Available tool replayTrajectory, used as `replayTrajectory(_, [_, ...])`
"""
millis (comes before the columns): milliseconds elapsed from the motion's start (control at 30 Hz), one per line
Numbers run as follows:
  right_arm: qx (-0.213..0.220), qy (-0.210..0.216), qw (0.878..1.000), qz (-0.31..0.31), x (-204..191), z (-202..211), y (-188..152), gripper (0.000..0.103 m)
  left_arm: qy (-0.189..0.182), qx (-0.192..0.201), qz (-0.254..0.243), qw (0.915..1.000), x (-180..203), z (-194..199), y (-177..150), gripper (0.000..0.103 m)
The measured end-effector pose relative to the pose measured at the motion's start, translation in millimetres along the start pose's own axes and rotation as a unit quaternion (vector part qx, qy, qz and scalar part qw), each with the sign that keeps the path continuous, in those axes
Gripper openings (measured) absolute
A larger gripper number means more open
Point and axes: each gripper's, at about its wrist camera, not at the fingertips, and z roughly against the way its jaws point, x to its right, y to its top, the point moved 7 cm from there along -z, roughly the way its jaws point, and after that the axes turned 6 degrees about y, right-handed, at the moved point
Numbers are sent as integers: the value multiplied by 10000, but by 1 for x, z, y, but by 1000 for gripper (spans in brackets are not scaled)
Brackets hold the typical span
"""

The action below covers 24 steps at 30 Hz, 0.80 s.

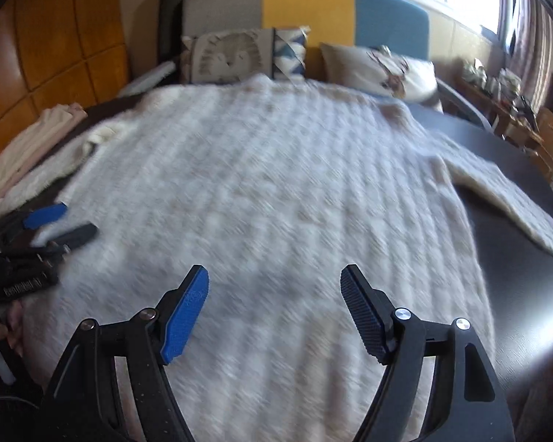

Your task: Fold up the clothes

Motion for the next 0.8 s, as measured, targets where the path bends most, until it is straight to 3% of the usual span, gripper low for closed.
replayTrajectory(33, [-154, -7, 9998, -82, 8, -1, -9, 77, 7, 3, -3, 10000, 0, 0, 0, 81])
replayTrajectory(167, [28, 181, 9994, -290, 20, 11, -26, 77, 36, 16, -13, 10000, 1, -1, 0, 81])
replayTrajectory(367, [196, 264, 9986, -423, 22, 21, -19, 77, 78, 30, -30, 10000, 1, -1, 0, 82])
replayTrajectory(500, [201, 70, 9972, -719, 45, 24, -15, 77, 96, 19, -38, 9999, 2, -2, -1, 82])
replayTrajectory(600, [-44, -17, 9961, -882, 62, 23, -26, 77, 105, 13, -45, 9999, 2, -2, -1, 82])
replayTrajectory(800, [-76, -11, 9982, -593, 62, 32, -39, 77, 145, -160, 47, 9998, 5, 1, 5, 80])
